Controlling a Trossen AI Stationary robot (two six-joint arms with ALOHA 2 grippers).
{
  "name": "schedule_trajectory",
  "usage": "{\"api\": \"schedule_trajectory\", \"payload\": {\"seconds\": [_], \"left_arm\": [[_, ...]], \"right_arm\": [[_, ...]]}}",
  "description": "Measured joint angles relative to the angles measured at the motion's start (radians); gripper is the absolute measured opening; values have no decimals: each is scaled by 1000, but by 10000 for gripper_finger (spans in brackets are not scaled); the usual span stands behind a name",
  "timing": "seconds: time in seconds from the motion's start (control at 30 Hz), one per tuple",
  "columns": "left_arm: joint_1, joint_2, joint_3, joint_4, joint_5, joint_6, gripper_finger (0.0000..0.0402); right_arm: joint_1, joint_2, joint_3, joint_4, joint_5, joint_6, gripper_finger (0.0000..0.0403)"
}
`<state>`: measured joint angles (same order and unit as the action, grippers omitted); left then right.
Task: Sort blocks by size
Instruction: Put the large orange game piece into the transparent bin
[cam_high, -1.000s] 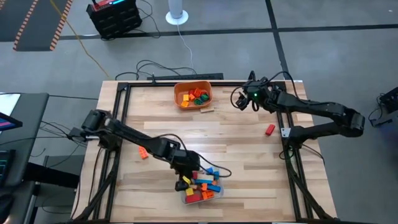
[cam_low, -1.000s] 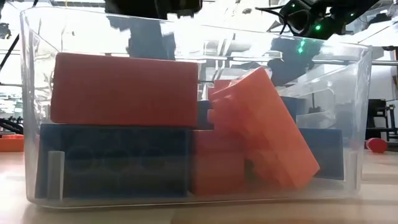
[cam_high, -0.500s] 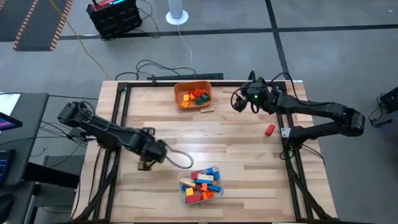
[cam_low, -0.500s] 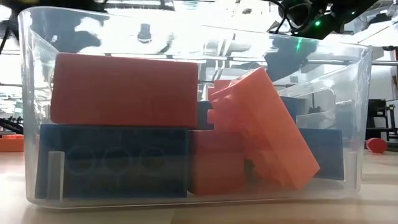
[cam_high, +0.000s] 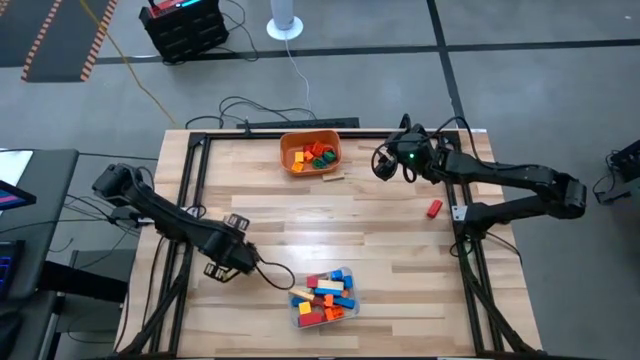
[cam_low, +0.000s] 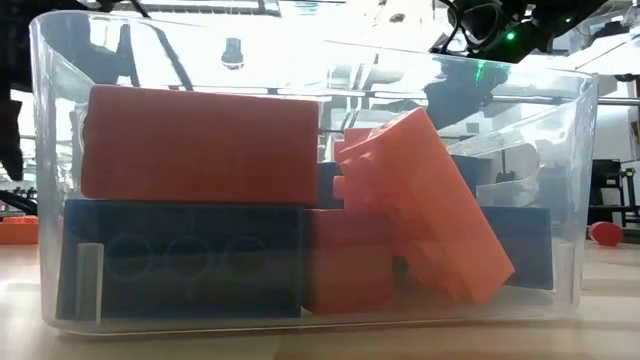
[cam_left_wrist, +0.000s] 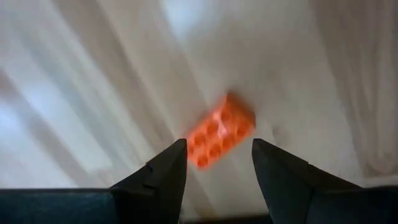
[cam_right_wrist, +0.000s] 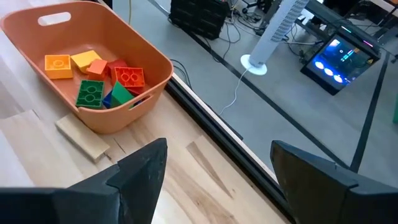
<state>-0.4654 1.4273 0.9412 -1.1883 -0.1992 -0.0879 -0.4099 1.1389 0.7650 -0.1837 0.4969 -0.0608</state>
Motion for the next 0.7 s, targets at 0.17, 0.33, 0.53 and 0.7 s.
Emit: {"api": "schedule_trajectory", "payload": {"seconds": [0.17, 0.33, 0.53, 0.7], "left_arm": [[0, 30, -44, 67, 41, 90, 178], [0, 86, -64, 86, 47, 108, 196], [0, 114, -66, 85, 35, 160, 242], [0, 113, -110, 86, 34, 280, 270]], "right_arm": [[4, 0, 0, 2, -3, 0, 317], [11, 0, 0, 5, -3, 0, 317], [11, 0, 0, 5, -4, 1, 317], [11, 0, 0, 6, -4, 7, 317]]}}
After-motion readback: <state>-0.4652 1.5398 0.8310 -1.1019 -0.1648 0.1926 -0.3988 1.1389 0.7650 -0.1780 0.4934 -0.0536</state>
